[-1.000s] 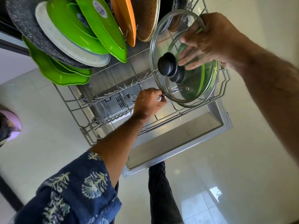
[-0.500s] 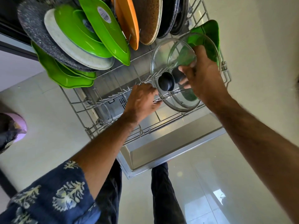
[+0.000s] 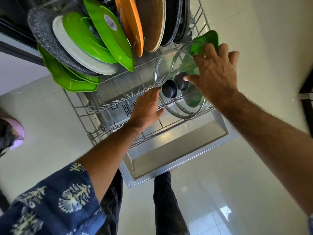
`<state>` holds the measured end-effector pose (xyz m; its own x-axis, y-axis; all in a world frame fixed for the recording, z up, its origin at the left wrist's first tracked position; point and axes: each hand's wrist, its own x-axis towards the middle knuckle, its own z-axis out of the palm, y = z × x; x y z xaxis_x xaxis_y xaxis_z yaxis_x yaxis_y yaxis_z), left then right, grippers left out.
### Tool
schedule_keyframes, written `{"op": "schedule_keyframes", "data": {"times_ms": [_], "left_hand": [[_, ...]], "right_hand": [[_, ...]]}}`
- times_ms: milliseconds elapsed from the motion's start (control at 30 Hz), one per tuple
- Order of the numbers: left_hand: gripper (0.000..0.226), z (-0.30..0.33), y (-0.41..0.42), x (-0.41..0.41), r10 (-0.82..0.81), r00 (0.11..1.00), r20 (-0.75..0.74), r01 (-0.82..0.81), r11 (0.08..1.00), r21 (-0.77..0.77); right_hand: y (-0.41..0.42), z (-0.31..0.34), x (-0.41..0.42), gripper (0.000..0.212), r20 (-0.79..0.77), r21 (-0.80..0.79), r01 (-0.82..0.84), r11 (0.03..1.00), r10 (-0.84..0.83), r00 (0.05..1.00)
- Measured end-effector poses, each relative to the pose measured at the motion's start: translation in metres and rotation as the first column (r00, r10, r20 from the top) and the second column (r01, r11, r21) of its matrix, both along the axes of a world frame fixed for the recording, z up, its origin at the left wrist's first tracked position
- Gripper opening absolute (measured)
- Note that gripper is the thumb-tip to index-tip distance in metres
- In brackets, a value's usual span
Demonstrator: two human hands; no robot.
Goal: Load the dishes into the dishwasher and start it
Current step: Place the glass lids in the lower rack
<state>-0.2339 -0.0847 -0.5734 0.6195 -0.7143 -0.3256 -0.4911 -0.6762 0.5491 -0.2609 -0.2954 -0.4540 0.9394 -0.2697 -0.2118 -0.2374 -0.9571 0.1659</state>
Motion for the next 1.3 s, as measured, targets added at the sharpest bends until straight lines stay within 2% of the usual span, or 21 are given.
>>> {"op": "schedule_keyframes", "data": {"times_ms": [100,200,300,367,467,600,733,967,1100,1233,1300], "left_hand": [[0.076,0.015,0.000,0.001,-0.075,0.996,0.041,0.073,0.996,0.053],[0.077,0.043,0.006,0.000,-0.175,0.973,0.148,0.151,0.976,0.159],[0.083,0.090,0.020,-0.005,-0.223,0.948,0.228,0.158,0.949,0.273],[0.084,0.135,0.035,-0.013,-0.220,0.939,0.263,0.127,0.936,0.327],[0.084,0.209,0.064,-0.029,-0.116,0.942,0.316,0.009,0.947,0.321],[0.085,0.313,0.117,-0.059,0.099,0.946,0.308,-0.189,0.942,0.277],[0.085,0.395,0.177,-0.098,0.155,0.926,0.343,-0.269,0.910,0.315],[0.081,0.497,0.327,-0.179,0.360,0.786,0.503,-0.536,0.803,0.262],[0.077,0.537,0.436,-0.238,0.520,0.621,0.586,-0.718,0.678,0.159],[0.072,0.569,0.545,-0.298,0.637,0.490,0.595,-0.837,0.534,0.117],[0.073,0.586,0.595,-0.329,0.695,0.411,0.590,-0.894,0.435,0.110]], "right_hand": [[-0.002,0.002,-0.002,0.066,0.002,0.000,-0.023,1.000,0.023,1.000],[0.004,0.015,-0.013,0.075,-0.008,0.095,-0.024,0.995,0.025,1.000],[0.018,0.044,-0.033,0.089,0.027,0.145,-0.033,0.989,0.029,0.999],[0.034,0.074,-0.046,0.096,0.009,0.171,-0.095,0.981,0.095,0.995],[0.064,0.128,-0.059,0.097,0.014,0.212,-0.182,0.960,0.184,0.983],[0.116,0.207,-0.075,0.098,0.032,0.264,-0.314,0.912,0.317,0.948],[0.173,0.272,-0.090,0.096,0.075,0.277,-0.460,0.844,0.459,0.885],[0.319,0.373,-0.100,0.090,0.193,0.244,-0.704,0.667,0.678,0.709],[0.428,0.417,-0.104,0.083,0.244,0.188,-0.816,0.547,0.778,0.579],[0.546,0.457,-0.119,0.084,0.312,0.140,-0.893,0.427,0.837,0.449],[0.606,0.476,-0.129,0.082,0.343,0.126,-0.926,0.356,0.860,0.377]]}}
